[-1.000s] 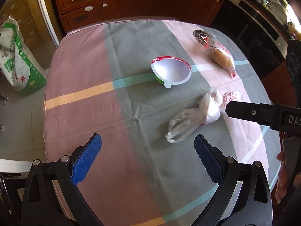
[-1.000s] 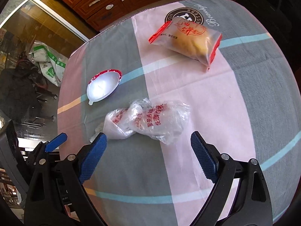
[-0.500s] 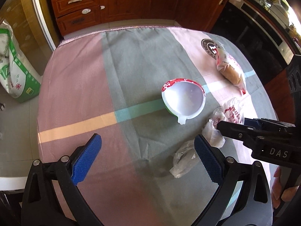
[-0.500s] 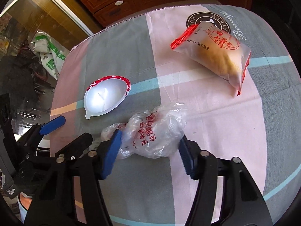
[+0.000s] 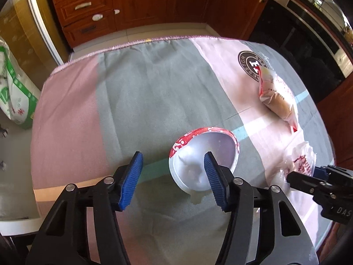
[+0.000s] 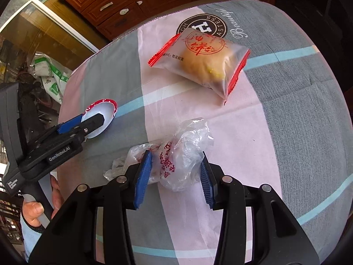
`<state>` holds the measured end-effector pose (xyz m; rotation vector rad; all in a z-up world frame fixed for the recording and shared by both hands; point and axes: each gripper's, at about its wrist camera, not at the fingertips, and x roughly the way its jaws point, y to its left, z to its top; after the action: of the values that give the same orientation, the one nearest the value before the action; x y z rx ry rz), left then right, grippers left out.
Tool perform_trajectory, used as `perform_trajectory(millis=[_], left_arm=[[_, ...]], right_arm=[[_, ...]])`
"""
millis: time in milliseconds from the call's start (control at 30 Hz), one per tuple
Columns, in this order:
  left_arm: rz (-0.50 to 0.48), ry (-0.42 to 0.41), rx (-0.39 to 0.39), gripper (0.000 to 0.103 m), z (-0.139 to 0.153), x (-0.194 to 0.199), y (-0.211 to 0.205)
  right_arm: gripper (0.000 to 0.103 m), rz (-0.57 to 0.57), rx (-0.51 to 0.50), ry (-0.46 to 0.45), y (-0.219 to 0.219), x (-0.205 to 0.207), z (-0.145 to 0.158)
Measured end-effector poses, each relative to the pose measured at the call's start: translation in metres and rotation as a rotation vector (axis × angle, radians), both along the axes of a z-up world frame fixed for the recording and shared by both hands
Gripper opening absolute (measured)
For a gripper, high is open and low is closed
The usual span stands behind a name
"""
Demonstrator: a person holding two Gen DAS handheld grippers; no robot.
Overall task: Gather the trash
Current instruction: 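Grasp the white plastic bag with the right gripper while the left gripper grasps the bowl, then carry the plastic bag and bowl over the bin and open both grippers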
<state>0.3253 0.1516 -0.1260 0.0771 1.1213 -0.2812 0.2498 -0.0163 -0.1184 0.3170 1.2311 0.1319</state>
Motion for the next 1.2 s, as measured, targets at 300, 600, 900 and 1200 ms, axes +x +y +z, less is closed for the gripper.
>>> perform_trajectory(millis=[300, 600, 900, 1200], left_arm=[[-0.024, -0.077, 0.061, 0.007, 0.023, -0.041, -0.024], [-0.109, -0.125, 0.068, 0.007, 0.062, -0.095, -0.073], [-0.208, -0.135, 0.051, 0.007, 0.083, -0.147, -0.149], [-0.334, -0.126, 0.049, 0.007, 0.085, -0.187, -0.241]], right_arm=[[0.039, -0.008, 0.026, -0.016, -0.012, -0.019, 0.006], [0.039, -0.078, 0.074, -0.07, -0.06, -0.057, 0.033], [0.039, -0.214, 0.138, -0.127, -0.146, -0.117, 0.049], [0.039, -0.364, 0.187, -0.191, -0.249, -0.176, 0.053]])
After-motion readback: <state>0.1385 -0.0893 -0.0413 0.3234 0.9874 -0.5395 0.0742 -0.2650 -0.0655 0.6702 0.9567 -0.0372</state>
